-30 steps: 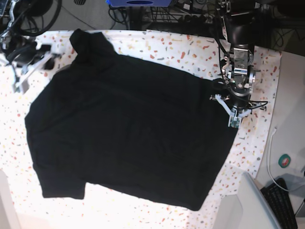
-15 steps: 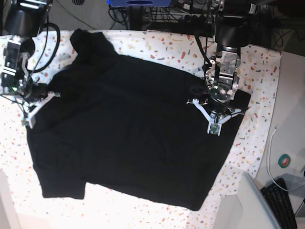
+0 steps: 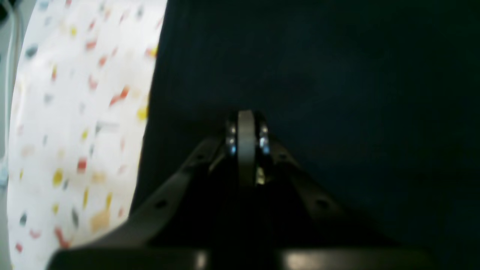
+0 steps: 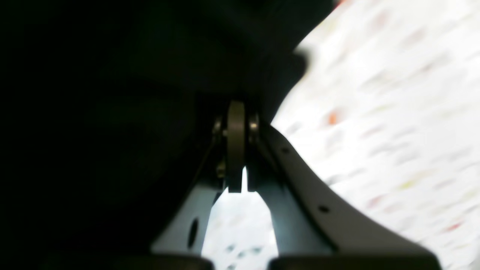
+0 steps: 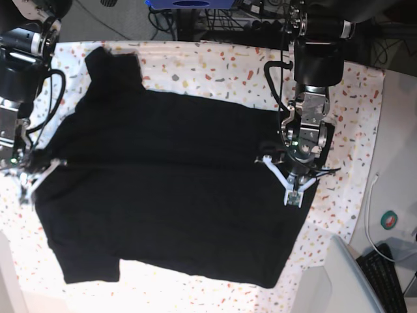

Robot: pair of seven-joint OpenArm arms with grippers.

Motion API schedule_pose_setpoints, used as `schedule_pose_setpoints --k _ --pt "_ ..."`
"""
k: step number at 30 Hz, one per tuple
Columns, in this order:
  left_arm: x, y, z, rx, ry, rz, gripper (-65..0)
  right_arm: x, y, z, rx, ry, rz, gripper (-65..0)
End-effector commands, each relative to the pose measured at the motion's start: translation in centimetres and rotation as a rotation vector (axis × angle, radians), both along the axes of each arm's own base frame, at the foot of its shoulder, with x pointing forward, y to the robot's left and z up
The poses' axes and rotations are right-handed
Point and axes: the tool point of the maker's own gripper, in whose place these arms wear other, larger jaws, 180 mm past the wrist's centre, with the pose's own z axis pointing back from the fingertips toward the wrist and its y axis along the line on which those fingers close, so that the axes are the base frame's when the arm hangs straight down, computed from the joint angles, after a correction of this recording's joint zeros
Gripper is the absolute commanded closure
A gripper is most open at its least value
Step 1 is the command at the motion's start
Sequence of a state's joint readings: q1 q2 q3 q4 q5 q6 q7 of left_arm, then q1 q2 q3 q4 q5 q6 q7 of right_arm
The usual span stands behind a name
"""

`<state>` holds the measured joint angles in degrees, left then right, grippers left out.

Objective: Layout the t-shirt on the table in an organized manner, then fold the t-shirt properly
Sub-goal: 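Grasp the shirt shoulder edges with both grippers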

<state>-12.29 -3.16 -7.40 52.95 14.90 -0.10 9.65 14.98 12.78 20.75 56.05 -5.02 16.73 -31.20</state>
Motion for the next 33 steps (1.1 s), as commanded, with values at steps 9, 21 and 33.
schedule_pose_setpoints --k 9,21,33 --pt "-6.2 10.3 8.1 -0.294 -0.175 0.37 -24.4 -3.1 1.6 12.2 -0.201 -0.222 0.063 0.0" --pt "-13.4 11.4 1.1 -0.591 0.01 0.417 -65.0 -11.0 9.9 8.0 0.282 -0.24 0.0 -38.1" --pt "-10.9 5.6 -2.9 -0.634 0.152 0.314 -25.8 -16.9 9.6 3.5 0.362 -0.098 -0.081 -41.6"
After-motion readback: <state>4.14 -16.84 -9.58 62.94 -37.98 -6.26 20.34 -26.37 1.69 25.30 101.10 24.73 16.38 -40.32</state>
